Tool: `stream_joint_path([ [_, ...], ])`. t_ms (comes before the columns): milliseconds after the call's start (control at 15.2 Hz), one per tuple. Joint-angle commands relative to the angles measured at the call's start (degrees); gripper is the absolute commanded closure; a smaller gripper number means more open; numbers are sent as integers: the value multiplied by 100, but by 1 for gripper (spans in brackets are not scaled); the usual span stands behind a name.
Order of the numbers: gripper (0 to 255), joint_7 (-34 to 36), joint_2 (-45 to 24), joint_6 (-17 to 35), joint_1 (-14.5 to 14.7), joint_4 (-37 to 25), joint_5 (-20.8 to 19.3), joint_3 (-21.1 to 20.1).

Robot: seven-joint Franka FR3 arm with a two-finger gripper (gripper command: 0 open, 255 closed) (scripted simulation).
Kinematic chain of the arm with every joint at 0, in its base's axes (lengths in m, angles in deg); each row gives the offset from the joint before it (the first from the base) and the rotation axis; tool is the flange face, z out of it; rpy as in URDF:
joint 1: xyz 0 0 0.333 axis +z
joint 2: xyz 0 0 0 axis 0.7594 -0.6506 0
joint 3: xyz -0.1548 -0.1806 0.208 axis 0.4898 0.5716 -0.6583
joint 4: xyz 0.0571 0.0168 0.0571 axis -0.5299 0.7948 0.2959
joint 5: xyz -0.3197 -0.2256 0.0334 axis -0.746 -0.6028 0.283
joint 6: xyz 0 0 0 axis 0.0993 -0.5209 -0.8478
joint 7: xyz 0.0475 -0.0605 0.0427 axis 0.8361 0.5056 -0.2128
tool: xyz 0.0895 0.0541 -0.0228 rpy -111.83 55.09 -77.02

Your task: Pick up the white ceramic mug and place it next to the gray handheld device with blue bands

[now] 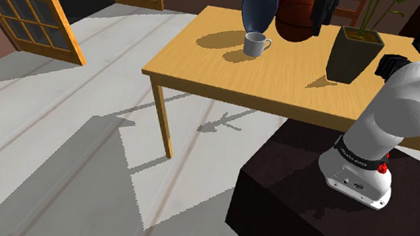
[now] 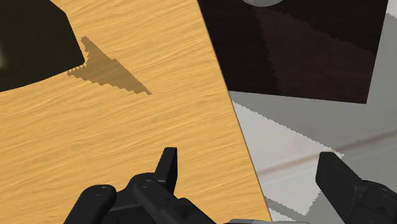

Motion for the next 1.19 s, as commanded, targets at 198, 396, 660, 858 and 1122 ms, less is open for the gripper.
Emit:
stream_joint_path([
  [198,0,-118,-559,538,-33,-66,-115,169],
  [396,0,-237,-1156,1043,-60,-204,-197,329],
  [660,0,-404,-1995,1649,-83,-499,-249,532],
  [858,0,-541,-2644,2043,-94,-800,-239,672],
  [1122,0,-748,-3526,2478,-113,-1302,-153,835],
])
